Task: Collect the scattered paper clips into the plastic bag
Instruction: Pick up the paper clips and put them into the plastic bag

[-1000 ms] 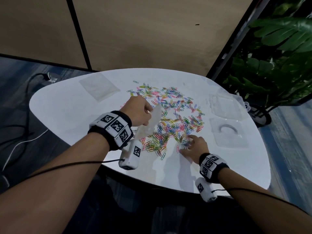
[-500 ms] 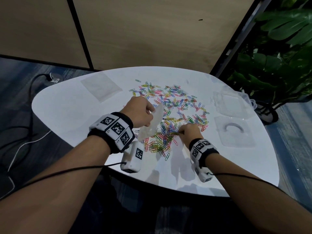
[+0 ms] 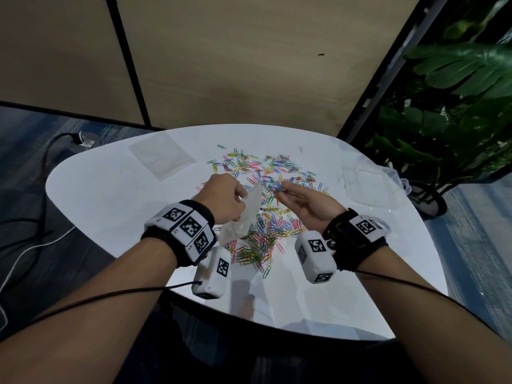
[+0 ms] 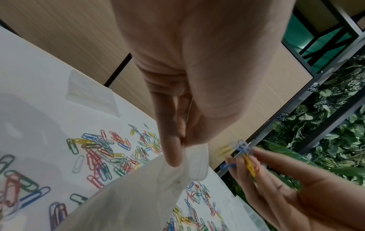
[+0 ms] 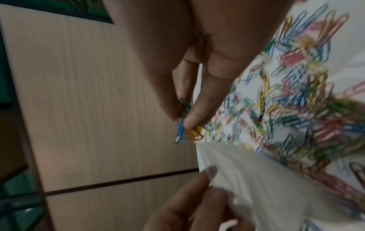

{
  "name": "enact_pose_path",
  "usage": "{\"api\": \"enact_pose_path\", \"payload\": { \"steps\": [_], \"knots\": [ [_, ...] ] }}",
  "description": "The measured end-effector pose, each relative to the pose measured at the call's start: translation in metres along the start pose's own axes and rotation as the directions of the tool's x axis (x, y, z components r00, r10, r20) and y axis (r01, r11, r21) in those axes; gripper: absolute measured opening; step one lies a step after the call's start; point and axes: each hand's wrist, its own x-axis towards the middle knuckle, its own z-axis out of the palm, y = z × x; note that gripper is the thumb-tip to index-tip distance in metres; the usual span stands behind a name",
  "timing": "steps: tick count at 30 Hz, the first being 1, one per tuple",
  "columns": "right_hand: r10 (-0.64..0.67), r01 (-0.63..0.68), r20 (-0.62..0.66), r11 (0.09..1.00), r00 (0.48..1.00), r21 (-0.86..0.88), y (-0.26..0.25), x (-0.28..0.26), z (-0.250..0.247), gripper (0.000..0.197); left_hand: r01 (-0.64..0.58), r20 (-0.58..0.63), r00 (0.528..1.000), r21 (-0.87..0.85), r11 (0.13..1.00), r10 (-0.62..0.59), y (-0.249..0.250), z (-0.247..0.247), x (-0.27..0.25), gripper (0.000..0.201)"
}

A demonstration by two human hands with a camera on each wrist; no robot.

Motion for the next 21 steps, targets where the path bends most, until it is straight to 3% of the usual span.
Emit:
{"api": "enact_pose_path", "payload": {
  "steps": [4,8,12,13,15,17,20,21],
  "knots": [
    [-0.022,0.028,0.085,0.997,0.996,-0.077,0.012,-0.007,0.017,0.012,-0.006,-0.018,1.000,-0.015,1.000,0.005,0.003,0.003,0.000,0.034],
    [-0.100,0.091,-0.013,0.940,0.995,-0.328,0.034,0.003,0.021,0.017,-0.021,-0.007,1.000,-0.043,0.999,0.021,0.009,0.007,-0.003,0.032],
    [-0.129,0.112,0.001,0.860,0.992,-0.498,0.048,0.011,0.028,0.032,-0.019,0.021,1.000,-0.094,0.995,0.021,0.011,0.008,-0.004,0.033],
    [-0.177,0.145,0.006,0.791,0.984,-0.594,0.048,0.012,0.031,0.027,-0.020,0.021,1.000,-0.100,0.995,0.023,0.011,0.007,-0.004,0.032],
    [-0.313,0.213,0.043,0.534,0.949,-0.818,0.046,0.012,0.035,0.010,-0.032,0.013,0.999,-0.097,0.995,0.034,0.010,0.004,-0.005,0.029],
    [-0.370,0.289,0.151,0.354,0.917,-0.889,0.045,0.011,0.039,0.009,-0.038,0.001,0.999,-0.082,0.996,0.039,0.009,0.002,-0.007,0.028],
    [-0.275,0.316,0.275,0.120,0.921,-0.941,0.043,0.011,0.043,0.023,-0.029,-0.025,0.999,-0.062,0.998,0.027,0.007,-0.001,-0.006,0.028],
    [-0.237,0.329,0.297,0.109,0.925,-0.938,0.042,0.011,0.043,0.027,-0.021,-0.035,0.999,-0.061,0.998,0.019,0.005,-0.002,-0.005,0.028]
  ]
}}
